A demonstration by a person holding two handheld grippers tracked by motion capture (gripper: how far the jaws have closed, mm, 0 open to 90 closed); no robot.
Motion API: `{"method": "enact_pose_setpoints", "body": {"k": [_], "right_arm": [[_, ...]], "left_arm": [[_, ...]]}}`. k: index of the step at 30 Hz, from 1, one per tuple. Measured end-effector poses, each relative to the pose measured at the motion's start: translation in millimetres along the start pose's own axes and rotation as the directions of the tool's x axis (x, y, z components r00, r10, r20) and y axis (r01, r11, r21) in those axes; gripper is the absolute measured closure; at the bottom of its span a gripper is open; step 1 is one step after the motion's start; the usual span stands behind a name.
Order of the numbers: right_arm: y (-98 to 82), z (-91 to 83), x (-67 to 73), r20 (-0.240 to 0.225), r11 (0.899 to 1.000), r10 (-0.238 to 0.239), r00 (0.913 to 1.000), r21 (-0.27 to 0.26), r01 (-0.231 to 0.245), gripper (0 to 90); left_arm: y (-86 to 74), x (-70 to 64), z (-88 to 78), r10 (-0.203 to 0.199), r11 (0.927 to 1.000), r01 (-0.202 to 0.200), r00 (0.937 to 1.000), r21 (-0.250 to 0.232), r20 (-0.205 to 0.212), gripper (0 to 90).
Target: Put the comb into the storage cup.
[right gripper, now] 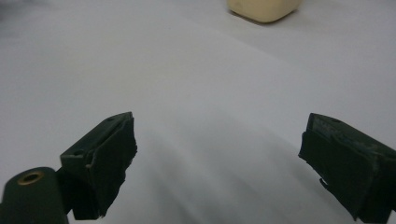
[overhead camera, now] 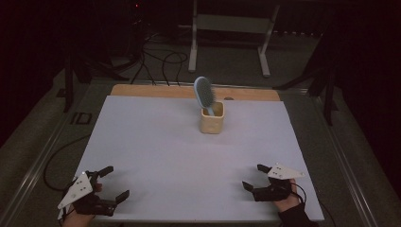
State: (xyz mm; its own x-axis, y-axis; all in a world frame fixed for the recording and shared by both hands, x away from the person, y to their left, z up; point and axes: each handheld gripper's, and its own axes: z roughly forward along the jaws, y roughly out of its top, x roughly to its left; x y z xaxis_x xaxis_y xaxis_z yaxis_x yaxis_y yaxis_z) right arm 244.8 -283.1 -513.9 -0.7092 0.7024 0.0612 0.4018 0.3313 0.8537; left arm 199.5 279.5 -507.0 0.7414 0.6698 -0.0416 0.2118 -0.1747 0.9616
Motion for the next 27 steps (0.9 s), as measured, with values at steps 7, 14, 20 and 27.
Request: {"method": "enact_pose_setpoints", "body": {"k": [7, 14, 20, 27], "right_arm": [[-0.1, 7.4, 0.0, 0.019, 0.999, -0.023, 0.9995, 0.037, 0.023, 9.8], [0.1, 8.9, -2.2, 0.041, 0.999, -0.009, 0.9991, 0.042, 0.007, 9.7], [0.7, 10.5, -1.5, 0.03, 0.999, -0.014, 0.9995, 0.039, 0.013, 9.7], [1.0, 11.0, -0.4, 0.02, 0.999, -0.02, 0.9996, 0.035, 0.019, 9.7]], "left_arm": [[0.0, 0.1, 0.6, 0.002, 1.0, -0.002, 1.0, 0.002, 0.0, 0.0], [-0.2, 0.3, 0.6, 0.002, 1.0, -0.002, 1.0, 0.005, -0.003, 0.0], [-0.1, 0.4, 0.7, 0.002, 1.0, -0.002, 1.0, 0.003, -0.002, 0.0], [-0.3, 0.4, 0.6, 0.0, 1.0, 0.0, 1.0, 0.003, -0.002, 0.0]]}}
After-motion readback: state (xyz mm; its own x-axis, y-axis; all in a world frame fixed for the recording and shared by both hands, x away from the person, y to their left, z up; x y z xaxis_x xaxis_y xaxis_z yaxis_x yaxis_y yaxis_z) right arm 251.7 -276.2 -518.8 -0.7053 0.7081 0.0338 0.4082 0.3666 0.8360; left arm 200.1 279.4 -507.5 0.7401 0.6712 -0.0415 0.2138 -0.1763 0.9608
